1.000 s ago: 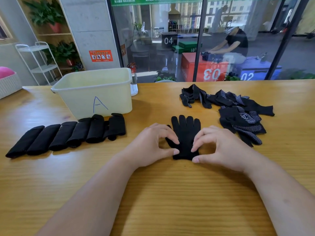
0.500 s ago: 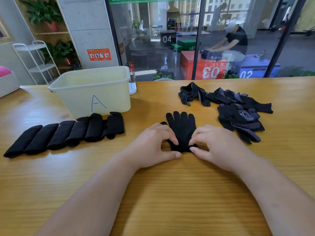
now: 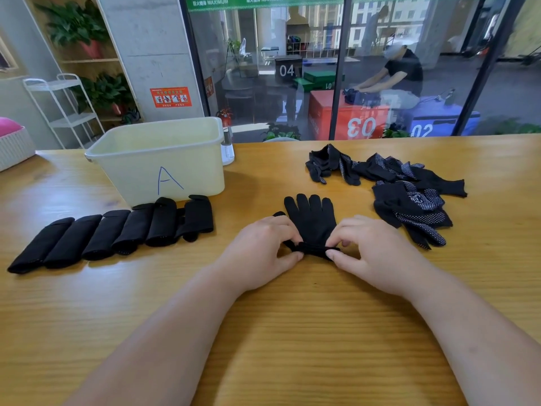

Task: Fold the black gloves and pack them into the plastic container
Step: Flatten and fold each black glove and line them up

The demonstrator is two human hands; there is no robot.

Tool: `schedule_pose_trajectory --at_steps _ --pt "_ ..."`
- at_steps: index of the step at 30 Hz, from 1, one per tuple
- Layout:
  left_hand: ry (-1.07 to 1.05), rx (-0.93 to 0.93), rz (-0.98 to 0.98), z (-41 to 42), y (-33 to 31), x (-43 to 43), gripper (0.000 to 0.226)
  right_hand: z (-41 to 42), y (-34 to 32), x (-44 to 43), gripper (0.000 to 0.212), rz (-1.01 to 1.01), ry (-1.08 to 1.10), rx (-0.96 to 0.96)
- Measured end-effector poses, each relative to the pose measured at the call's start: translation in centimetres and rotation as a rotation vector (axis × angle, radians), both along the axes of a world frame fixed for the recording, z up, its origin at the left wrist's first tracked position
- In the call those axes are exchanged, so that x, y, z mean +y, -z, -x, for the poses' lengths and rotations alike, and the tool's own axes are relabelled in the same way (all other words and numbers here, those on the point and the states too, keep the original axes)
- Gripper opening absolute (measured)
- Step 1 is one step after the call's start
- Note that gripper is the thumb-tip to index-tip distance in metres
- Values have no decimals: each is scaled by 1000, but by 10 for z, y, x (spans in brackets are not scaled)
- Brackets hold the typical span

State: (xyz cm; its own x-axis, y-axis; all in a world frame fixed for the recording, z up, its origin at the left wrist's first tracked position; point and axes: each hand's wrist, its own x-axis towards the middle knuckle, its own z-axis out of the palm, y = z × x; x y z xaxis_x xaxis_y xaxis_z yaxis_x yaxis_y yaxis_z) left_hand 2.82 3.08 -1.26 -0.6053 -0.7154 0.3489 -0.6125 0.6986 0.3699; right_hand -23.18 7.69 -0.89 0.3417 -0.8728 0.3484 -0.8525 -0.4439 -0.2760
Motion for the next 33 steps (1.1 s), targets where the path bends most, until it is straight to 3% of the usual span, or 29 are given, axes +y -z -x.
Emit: schedule_pose_trajectory --at_steps 4,9,16,21,28,33 --pt "-42 150 -99 -3 0 1 6 2 -2 0 34 -30 -7 -19" --pt "-113 271 -262 -7 -5 1 8 -4 4 -4 11 -90 152 -260" --pt "-243 320 -344 3 -3 1 26 -14 9 -9 22 -146 273 -430" --pt "-296 254 -202 8 5 0 32 -24 9 -6 29 -101 311 -334" --pt "-136 58 96 12 11 -8 9 -26 7 -2 11 117 238 52" --pt "-87 -67 71 6 6 -5 37 -22 4 -3 23 131 194 195"
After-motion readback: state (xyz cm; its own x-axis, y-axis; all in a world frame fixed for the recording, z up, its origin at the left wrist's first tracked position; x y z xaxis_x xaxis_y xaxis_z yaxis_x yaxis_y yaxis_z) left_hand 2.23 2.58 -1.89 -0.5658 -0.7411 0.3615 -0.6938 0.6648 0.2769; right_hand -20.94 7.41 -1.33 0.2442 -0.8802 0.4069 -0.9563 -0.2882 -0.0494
